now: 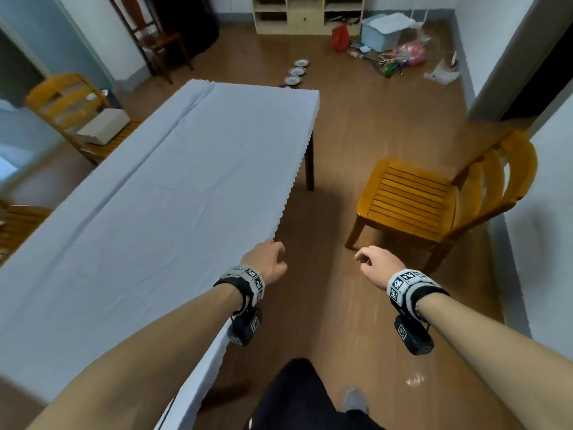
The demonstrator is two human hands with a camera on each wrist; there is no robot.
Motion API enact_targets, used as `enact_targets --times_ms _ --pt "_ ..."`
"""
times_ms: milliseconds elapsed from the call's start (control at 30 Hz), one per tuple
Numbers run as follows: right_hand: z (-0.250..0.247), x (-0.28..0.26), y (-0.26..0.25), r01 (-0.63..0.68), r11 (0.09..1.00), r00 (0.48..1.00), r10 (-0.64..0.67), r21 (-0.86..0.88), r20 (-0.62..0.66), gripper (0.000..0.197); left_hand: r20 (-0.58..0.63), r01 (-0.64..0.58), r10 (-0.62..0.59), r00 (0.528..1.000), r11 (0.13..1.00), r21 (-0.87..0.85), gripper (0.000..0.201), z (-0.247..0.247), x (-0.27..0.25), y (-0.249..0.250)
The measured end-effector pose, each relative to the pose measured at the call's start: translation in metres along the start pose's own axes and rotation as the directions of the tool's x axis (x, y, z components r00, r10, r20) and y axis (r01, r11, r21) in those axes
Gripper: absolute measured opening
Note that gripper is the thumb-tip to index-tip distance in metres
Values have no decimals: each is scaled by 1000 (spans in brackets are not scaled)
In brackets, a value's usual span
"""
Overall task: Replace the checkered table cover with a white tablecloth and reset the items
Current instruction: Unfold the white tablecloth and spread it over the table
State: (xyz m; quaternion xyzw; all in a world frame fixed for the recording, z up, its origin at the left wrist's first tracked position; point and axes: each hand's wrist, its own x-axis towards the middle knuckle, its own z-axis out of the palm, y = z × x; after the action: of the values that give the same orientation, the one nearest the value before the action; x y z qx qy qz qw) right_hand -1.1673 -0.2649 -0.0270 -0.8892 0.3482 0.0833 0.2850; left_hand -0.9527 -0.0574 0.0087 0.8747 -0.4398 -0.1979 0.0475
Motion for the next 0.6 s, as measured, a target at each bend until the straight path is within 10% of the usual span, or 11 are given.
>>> enact_targets --times_ms 600 --pt "-45 236 -95 363 915 912 -310 -177 269 24 19 465 -495 869 802 -375 45 9 101 -86"
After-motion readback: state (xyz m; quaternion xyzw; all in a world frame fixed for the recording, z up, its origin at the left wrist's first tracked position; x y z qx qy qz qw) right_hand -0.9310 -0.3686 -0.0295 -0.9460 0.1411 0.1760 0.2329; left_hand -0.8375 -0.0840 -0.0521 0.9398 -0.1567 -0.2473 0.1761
